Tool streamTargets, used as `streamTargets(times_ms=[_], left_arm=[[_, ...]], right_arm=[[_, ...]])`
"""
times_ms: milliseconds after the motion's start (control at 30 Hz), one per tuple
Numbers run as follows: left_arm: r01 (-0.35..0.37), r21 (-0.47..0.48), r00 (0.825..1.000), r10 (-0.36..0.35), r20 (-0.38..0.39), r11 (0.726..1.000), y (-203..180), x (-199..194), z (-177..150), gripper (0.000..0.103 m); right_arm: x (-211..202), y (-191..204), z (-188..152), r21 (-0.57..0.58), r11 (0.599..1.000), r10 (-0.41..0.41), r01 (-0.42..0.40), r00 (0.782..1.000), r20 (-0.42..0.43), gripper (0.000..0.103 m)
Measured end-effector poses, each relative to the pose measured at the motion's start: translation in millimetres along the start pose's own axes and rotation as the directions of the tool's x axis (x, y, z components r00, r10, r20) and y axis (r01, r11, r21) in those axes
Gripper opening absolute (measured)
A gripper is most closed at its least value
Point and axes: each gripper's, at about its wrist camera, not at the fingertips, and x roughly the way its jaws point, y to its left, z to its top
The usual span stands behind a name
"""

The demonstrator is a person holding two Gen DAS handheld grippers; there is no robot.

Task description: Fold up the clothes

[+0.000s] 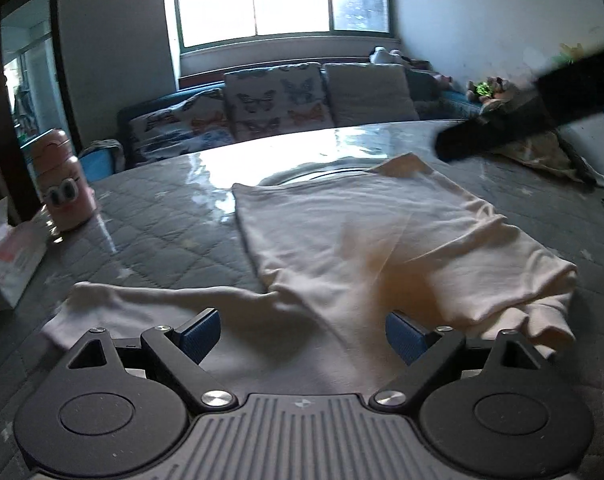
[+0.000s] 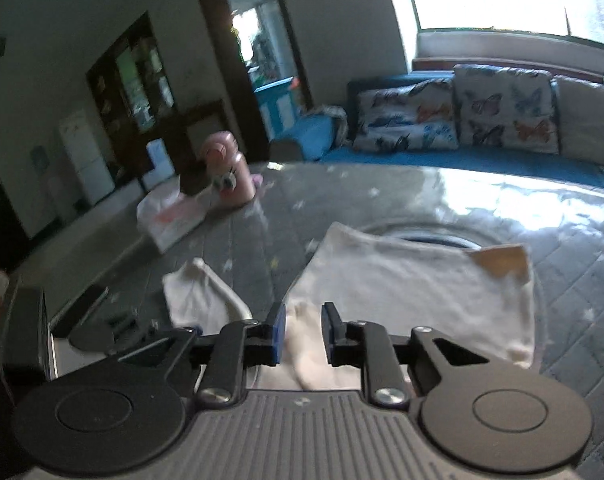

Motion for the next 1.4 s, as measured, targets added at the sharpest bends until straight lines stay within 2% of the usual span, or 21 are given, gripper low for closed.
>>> streamTargets(times_ms=[67,200,333,433,500,567,667,767,900,967,1000,1100,1267,1300,1367,1400], left_arm=[[-0.007,-0.005,1.000,0.007,0.006,1.000,4,-3,1,0.091],[0.015,-0.003,1.000,-0.015,0.025,1.000,0,-8,5,0.082],[0.058,0.013,0.998,-0.058,0.038,0.998,-11,-9,9,0.074],[0.085,0.035,0.996,-0.086,0.026,0.996,-20,-4,9,0.061],[0.092,0.043,0.996,-0.093,0.011,0.995,-25,1,8,0.047],[0.098,0.036,0.995,-0.097,-0.011,0.995,-26,5,6,0.040],[0.088,0.036,0.996,-0.087,-0.034,0.995,-28,9,3,0.040],[0.077,0.031,0.996,-0.075,-0.040,0.997,-28,12,2,0.039],[0.067,0.025,0.996,-0.065,-0.055,0.997,-26,15,0,0.021],[0.063,0.023,0.996,-0.061,-0.062,0.998,-26,16,-1,0.009],[0.070,0.018,0.996,-0.069,-0.061,0.997,-25,15,-1,0.007],[0.068,0.016,0.996,-0.067,-0.050,0.998,-23,8,-1,0.007],[0.079,-0.010,0.994,-0.080,-0.072,0.997,-13,8,-6,0.008],[0.079,-0.015,0.994,-0.080,-0.071,0.997,-11,7,-6,0.013],[0.075,-0.021,0.995,-0.076,-0.065,0.997,-9,3,-6,0.013],[0.074,-0.023,0.995,-0.076,-0.059,0.997,-6,1,-6,0.019]], right_arm=[[-5,-4,-6,-0.013,1.000,-0.013,0.013,1.000,-0.014,0.023],[-7,-19,-22,-0.069,0.991,-0.115,0.110,0.991,-0.067,0.023],[-7,-44,-56,-0.087,0.975,-0.216,0.205,0.966,-0.145,0.023],[-9,-64,-73,-0.055,0.966,-0.260,0.254,0.950,-0.175,0.023],[-11,-75,-82,-0.032,0.958,-0.287,0.286,0.940,-0.187,0.023],[-14,-86,-88,-0.009,0.951,-0.303,0.308,0.932,-0.199,0.026],[-21,-90,-86,-0.006,0.950,-0.309,0.313,0.933,-0.186,0.026],[-18,-84,-71,-0.033,0.955,-0.298,0.296,0.946,-0.125,0.026],[-1,-77,-58,-0.052,0.966,-0.257,0.253,0.962,-0.095,0.026],[11,-77,-58,-0.057,0.968,-0.251,0.246,0.962,-0.111,0.026],[17,-78,-59,-0.059,0.967,-0.253,0.247,0.960,-0.120,0.026],[27,-86,-62,-0.045,0.962,-0.273,0.270,0.951,-0.143,0.026],[28,-84,-61,-0.047,0.963,-0.270,0.266,0.952,-0.145,0.028],[28,-80,-61,-0.057,0.963,-0.269,0.264,0.953,-0.141,0.031],[30,-70,-60,-0.079,0.968,-0.246,0.237,0.959,-0.138,0.033],[31,-65,-59,-0.088,0.971,-0.234,0.224,0.962,-0.139,0.033]])
